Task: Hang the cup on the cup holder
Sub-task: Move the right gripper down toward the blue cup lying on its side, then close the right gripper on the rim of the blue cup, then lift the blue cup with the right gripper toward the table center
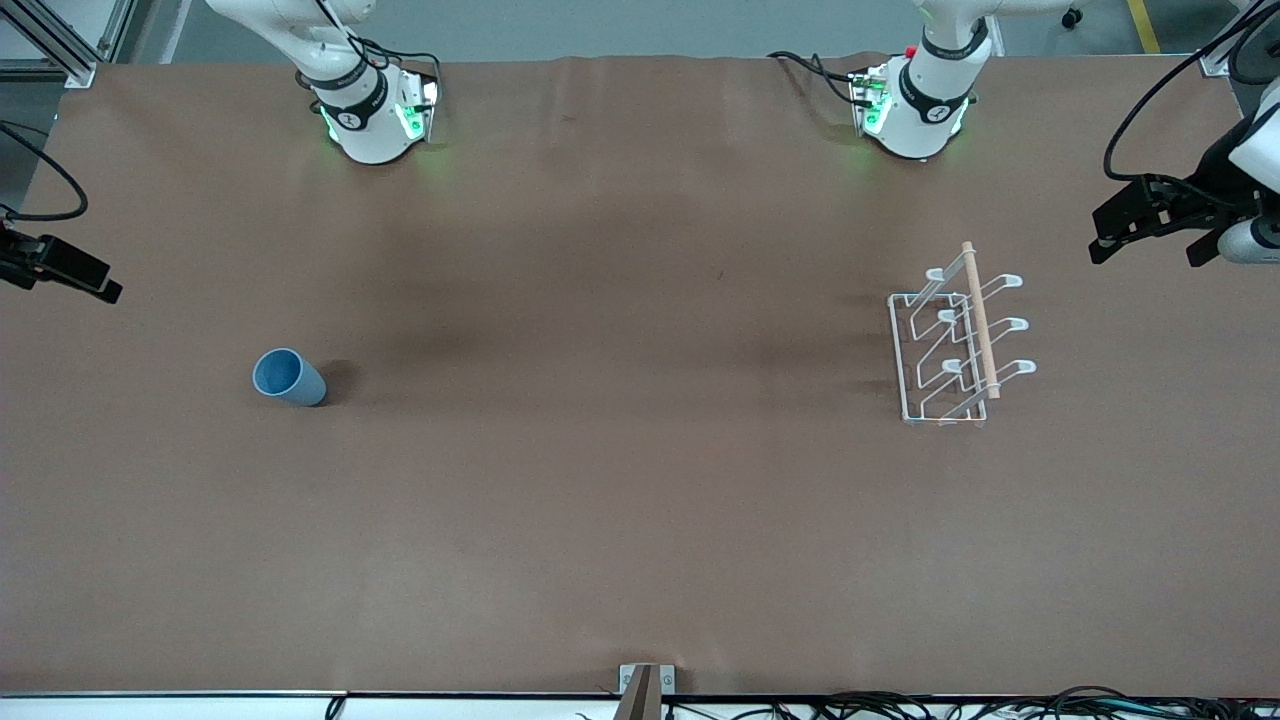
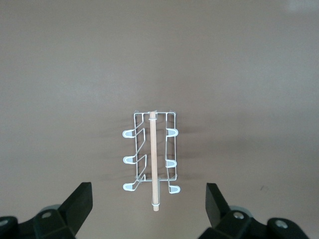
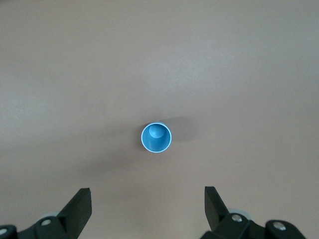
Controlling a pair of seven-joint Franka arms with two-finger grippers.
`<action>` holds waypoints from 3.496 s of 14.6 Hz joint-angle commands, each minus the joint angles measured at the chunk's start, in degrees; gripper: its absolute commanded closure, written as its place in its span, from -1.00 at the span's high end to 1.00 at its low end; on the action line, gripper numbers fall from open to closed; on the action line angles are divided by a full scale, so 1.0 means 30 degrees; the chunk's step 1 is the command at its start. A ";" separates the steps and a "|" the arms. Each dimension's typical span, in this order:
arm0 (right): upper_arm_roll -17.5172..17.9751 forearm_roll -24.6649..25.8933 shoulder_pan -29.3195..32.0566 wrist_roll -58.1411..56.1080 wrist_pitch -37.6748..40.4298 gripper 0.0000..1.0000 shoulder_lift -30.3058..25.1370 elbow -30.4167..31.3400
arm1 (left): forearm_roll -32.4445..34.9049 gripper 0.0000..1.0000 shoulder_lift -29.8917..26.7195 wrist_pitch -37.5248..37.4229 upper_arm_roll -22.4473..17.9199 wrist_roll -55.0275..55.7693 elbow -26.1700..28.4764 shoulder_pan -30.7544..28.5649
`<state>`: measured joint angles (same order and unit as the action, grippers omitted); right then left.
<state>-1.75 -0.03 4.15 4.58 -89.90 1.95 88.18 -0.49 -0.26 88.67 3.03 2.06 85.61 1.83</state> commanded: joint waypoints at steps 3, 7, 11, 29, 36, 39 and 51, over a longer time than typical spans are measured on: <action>0.0056 -0.0047 0.0112 -0.0558 -0.0032 1.00 -0.0502 0.1130 | 0.0163 1.00 -0.0178 -0.0025 0.0104 0.0103 -0.0002 -0.0054; 0.0056 -0.0047 0.0141 -0.0882 -0.0499 1.00 -0.0356 0.2011 | 0.0163 1.00 -0.0149 -0.0025 0.0104 0.0103 -0.0002 -0.0083; 0.0027 0.0186 0.0170 -0.1522 -0.3741 1.00 0.0053 0.4757 | 0.0163 1.00 -0.0149 0.0005 0.0104 0.0103 -0.0002 -0.0054; -0.0090 0.1037 0.0844 -0.4280 -1.7314 0.99 0.4301 1.2970 | 0.0163 1.00 -0.0149 -0.0024 0.0104 0.0103 0.0057 -0.0084; -0.0090 0.1037 0.0815 -0.4309 -1.7522 0.22 0.4654 1.3116 | 0.0163 1.00 -0.0237 -0.0025 0.0104 0.0074 -0.0002 -0.0084; -0.0090 0.1037 0.0785 -0.4280 -1.7435 -0.06 0.4830 1.3087 | 0.0163 1.00 -0.0237 -0.0025 0.0104 0.0074 0.0027 -0.0084; 0.0144 0.0659 0.0522 -0.4136 -1.0031 -0.99 0.4128 0.8347 | 0.0163 1.00 -0.0237 -0.0054 0.0104 0.0045 0.0027 -0.0084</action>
<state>-1.88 2.48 5.74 -8.41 -125.49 15.94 116.99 -0.49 -0.26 88.67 3.02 2.08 85.65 1.83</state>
